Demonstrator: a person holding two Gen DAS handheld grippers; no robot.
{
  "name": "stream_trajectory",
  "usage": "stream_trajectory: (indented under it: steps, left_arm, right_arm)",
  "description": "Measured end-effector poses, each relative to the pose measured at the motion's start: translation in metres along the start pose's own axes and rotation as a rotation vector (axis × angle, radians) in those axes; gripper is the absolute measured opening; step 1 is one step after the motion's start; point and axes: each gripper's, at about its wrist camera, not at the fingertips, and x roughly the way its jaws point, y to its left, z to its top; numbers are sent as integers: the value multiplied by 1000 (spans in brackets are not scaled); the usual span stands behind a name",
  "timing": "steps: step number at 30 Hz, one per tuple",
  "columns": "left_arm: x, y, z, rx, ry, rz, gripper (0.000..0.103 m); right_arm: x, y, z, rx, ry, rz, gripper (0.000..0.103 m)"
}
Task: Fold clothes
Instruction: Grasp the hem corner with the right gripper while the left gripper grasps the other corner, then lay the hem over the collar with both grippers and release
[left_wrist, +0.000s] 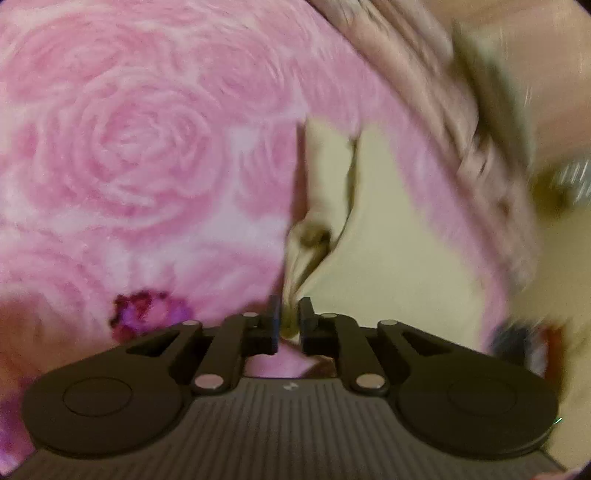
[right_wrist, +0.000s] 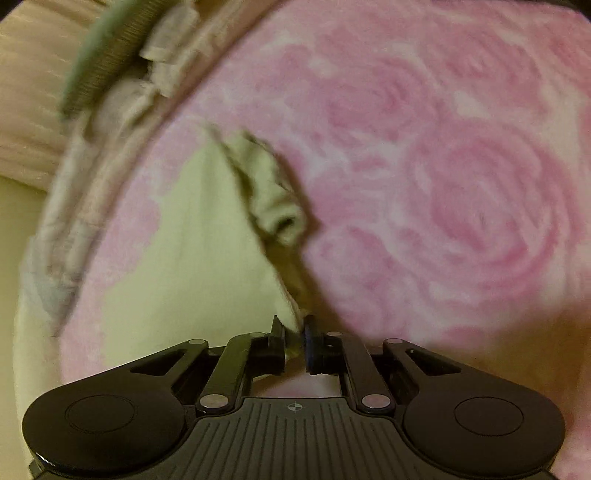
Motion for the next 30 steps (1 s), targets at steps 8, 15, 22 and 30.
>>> stream_trajectory:
  steps: [8,15,22,30]
  left_arm:
    - [-36,-37,17,170,-119,101,17]
    - [6,-70,36,348,-99,102,9]
    - [64,-80,49,400,-43,132,3]
    - [37,-94,38,411,-39,121,7]
  right_arm:
    - [-28,49,-2,-297,-199,-177,76]
    - [4,95,15,-462,-251,-101,43]
    - [82,92,17,-590,-174,-198,43]
    - [38,109,7,-547,-214,-201,44]
